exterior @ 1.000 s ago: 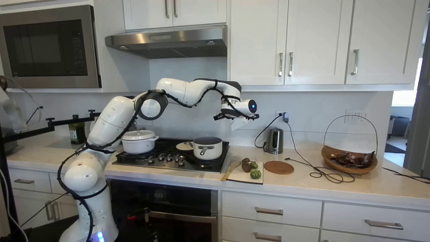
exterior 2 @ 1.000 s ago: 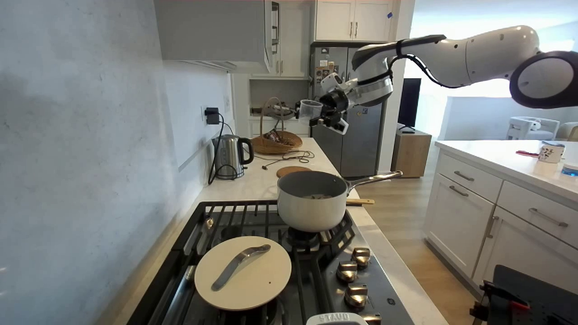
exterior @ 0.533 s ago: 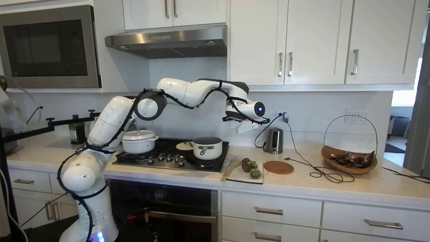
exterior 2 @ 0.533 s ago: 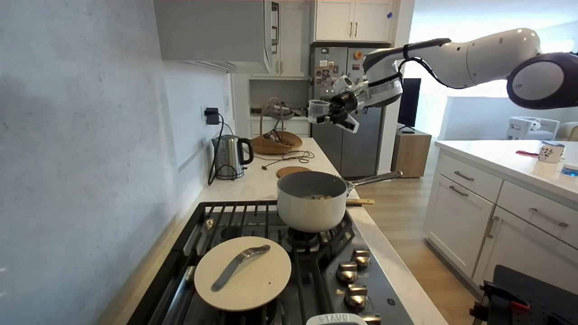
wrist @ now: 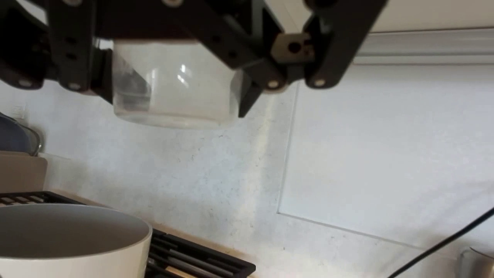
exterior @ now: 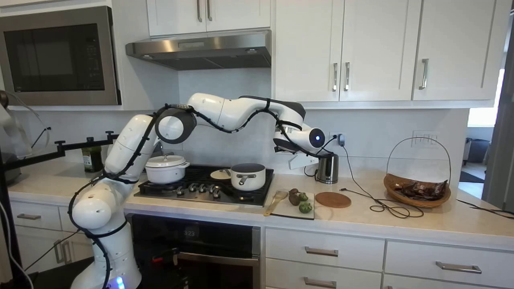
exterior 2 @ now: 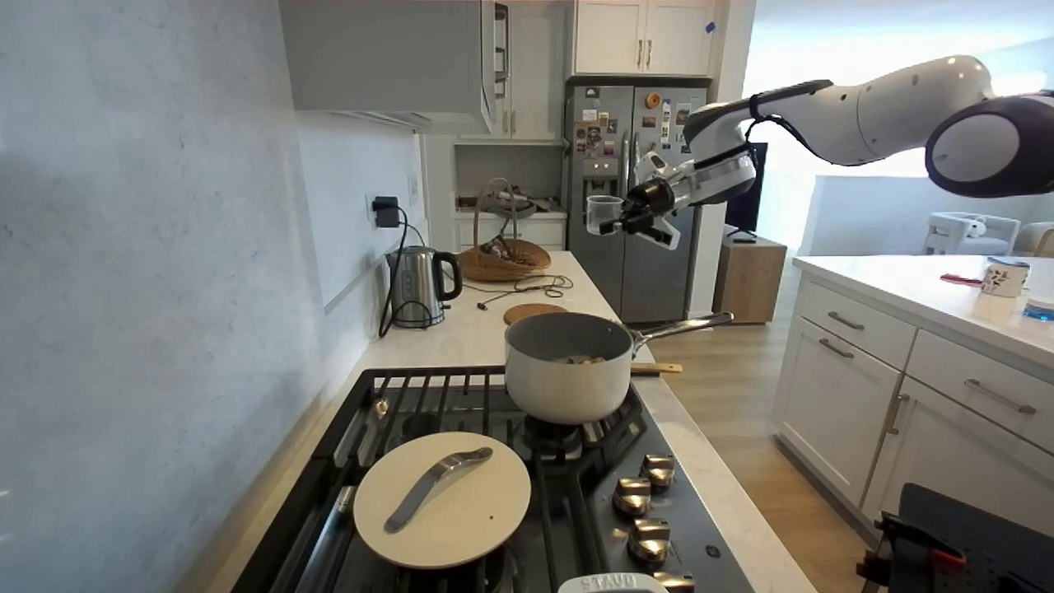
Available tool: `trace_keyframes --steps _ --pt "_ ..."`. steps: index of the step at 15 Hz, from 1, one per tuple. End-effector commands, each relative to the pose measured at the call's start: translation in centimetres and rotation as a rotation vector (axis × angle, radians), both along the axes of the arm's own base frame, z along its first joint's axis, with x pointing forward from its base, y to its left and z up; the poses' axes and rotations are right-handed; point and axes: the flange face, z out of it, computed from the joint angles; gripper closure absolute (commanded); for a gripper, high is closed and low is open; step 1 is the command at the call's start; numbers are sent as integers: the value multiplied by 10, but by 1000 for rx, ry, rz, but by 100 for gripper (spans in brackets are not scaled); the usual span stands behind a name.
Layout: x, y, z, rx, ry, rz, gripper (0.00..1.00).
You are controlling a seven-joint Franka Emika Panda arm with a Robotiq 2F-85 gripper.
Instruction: Pour contents from the clear cup into the white pot
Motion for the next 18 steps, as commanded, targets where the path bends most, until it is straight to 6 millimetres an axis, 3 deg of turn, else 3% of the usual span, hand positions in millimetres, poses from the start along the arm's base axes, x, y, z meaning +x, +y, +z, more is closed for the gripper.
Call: trace_keyframes --steps 1,18 --pt "-18 -9 -6 20 44 -72 65" --pt "-86 3 -68 120 117 -382 65"
